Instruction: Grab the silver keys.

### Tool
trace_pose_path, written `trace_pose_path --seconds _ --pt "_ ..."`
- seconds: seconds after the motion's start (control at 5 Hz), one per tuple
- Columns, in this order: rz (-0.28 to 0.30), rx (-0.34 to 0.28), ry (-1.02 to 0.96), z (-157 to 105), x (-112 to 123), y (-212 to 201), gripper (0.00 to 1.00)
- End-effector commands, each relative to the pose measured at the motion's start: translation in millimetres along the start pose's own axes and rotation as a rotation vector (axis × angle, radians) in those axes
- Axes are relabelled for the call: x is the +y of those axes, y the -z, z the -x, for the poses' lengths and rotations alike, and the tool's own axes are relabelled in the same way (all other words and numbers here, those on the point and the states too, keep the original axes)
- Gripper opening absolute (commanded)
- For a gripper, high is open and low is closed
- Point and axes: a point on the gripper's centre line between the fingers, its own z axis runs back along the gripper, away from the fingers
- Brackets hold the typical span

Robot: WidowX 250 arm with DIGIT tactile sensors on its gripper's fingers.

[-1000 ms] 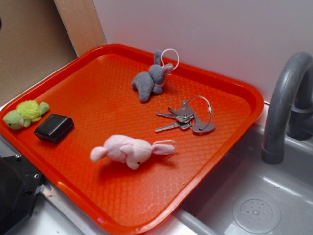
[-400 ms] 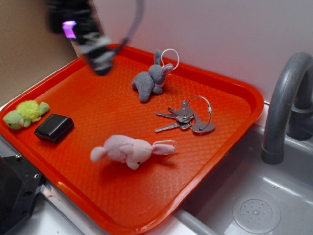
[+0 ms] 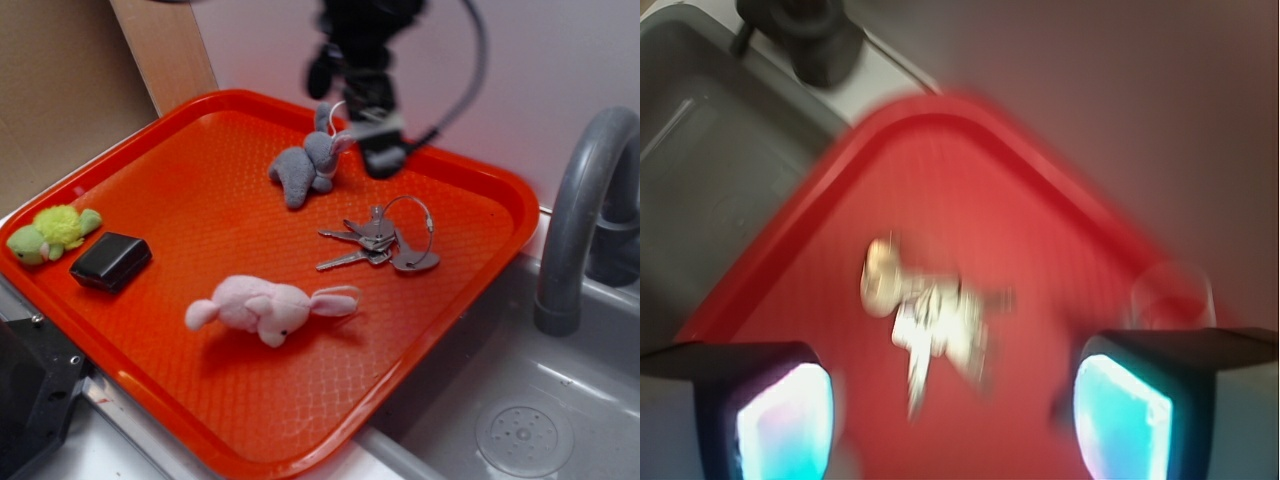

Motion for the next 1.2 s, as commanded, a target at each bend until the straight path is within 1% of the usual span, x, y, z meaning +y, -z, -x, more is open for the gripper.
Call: trace_pose_path --seconds 0.0,0.2,0.4,0.6,0.8,1.0 --pt "0.090 -0.183 0.329 -32 -19 -44 1.00" --pt "0.226 -0.136 0.438 -26 -20 -44 1.00" --pt "0.291 -0.118 0.462 -16 8 -23 1.00" --pt "0.251 -0.083 0.447 -5 15 2 1.00" --pt "0.211 -0.071 0.461 -2 22 24 1.00" --pt "0.248 -0.084 0.479 8 26 29 1.00"
